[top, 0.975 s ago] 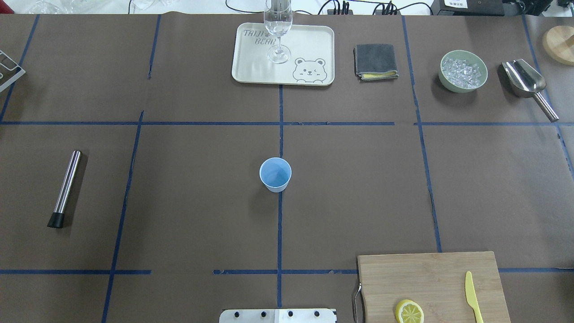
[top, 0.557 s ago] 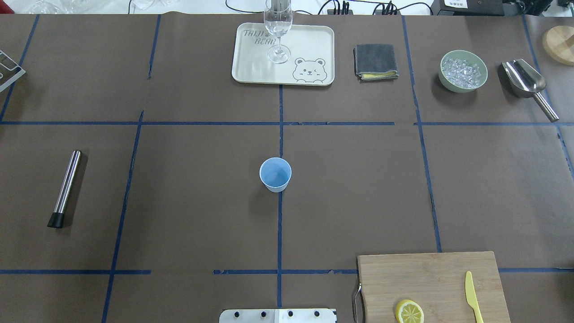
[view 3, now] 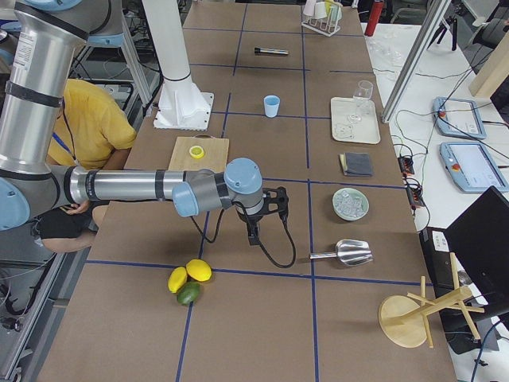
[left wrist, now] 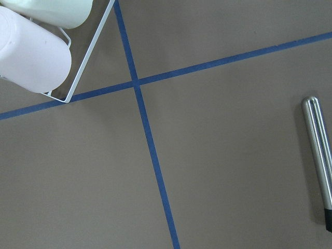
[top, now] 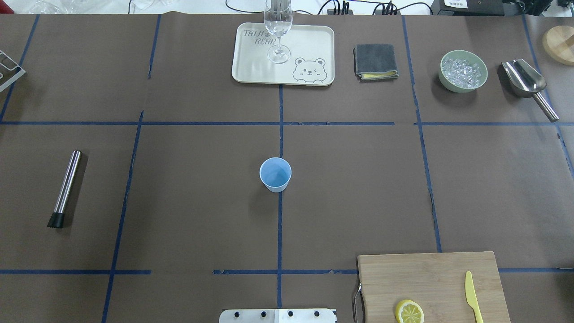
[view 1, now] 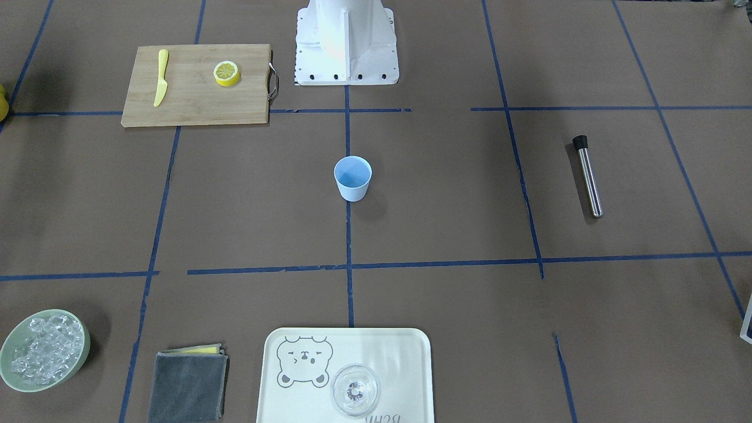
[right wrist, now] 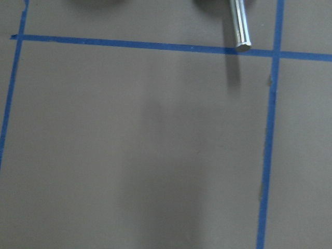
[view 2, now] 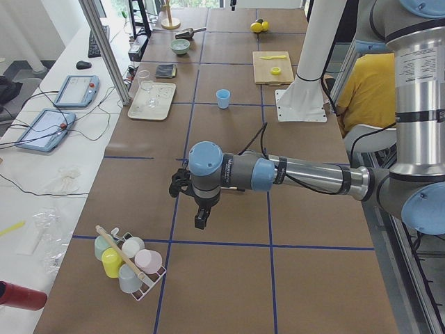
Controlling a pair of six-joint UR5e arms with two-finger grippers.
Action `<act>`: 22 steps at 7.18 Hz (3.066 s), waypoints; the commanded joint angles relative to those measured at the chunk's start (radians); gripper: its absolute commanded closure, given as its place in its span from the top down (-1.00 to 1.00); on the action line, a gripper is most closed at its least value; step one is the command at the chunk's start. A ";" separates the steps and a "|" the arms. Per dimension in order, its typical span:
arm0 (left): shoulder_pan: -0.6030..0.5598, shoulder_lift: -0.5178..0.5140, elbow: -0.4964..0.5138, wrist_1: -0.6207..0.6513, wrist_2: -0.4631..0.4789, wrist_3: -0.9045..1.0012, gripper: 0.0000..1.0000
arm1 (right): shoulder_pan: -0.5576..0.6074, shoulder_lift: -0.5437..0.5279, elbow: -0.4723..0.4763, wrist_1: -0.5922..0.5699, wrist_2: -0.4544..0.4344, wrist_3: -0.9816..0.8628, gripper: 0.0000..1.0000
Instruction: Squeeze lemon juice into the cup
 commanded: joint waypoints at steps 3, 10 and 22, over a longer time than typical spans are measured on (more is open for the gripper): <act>0.001 -0.004 0.002 -0.003 -0.003 0.005 1.00 | -0.516 -0.058 0.291 0.110 -0.161 0.675 1.00; 0.000 0.005 0.033 -0.131 -0.006 0.005 1.00 | -1.433 0.011 0.436 0.060 -0.910 1.381 1.00; 0.000 0.007 0.027 -0.132 -0.006 0.005 1.00 | -1.456 0.192 0.268 -0.059 -0.938 1.417 0.44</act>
